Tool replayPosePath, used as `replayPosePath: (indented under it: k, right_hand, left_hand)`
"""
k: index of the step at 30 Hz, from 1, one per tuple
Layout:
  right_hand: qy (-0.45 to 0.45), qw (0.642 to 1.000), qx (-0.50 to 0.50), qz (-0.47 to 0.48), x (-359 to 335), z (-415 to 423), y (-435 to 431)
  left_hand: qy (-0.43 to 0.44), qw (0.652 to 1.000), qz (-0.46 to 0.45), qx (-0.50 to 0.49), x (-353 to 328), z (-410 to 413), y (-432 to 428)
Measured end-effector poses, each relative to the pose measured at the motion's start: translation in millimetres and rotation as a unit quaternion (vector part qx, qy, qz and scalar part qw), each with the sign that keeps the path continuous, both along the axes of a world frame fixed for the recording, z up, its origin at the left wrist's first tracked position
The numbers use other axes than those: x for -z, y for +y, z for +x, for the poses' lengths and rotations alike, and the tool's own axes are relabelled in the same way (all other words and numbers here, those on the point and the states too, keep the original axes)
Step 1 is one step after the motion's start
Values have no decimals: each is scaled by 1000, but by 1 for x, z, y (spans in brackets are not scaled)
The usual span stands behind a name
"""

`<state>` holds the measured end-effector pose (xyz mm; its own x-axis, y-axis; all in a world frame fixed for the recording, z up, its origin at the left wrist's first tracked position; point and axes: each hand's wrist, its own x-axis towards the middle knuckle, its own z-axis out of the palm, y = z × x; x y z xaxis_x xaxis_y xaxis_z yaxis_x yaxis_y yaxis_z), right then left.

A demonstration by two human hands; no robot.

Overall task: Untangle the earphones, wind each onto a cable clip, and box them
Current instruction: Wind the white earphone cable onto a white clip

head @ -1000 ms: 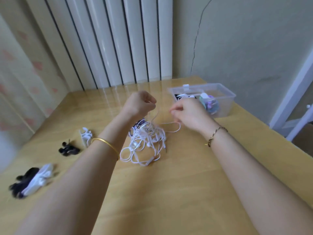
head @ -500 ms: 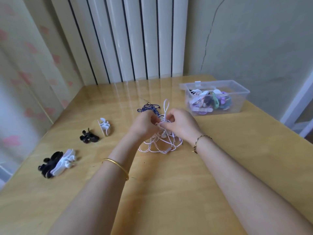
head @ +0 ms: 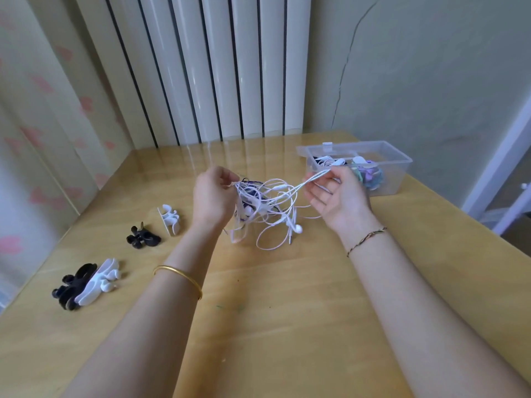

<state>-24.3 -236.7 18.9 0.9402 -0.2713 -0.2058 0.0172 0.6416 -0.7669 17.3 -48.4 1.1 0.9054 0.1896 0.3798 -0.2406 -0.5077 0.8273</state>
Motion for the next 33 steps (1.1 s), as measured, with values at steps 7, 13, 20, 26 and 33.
replayPosePath:
  k: [7, 13, 20, 26, 33]
  right_hand:
    - [28, 966, 95, -240, 5, 1, -25]
    - [146, 590, -49, -793, -1, -14, -42]
    - [35, 557, -248, -792, 6, -25, -36]
    - [14, 487, -234, -841, 14, -31, -31]
    - [-104, 603, -37, -790, 8, -18, -33]
  left_hand:
    - [8, 997, -4, -74, 9, 0, 8]
    - [84, 981, -160, -74, 2, -1, 1]
    - [198, 972, 110, 59, -10, -17, -19]
    - [143, 967, 202, 62, -31, -28, -41]
    - [104, 927, 230, 276, -34, -40, -57]
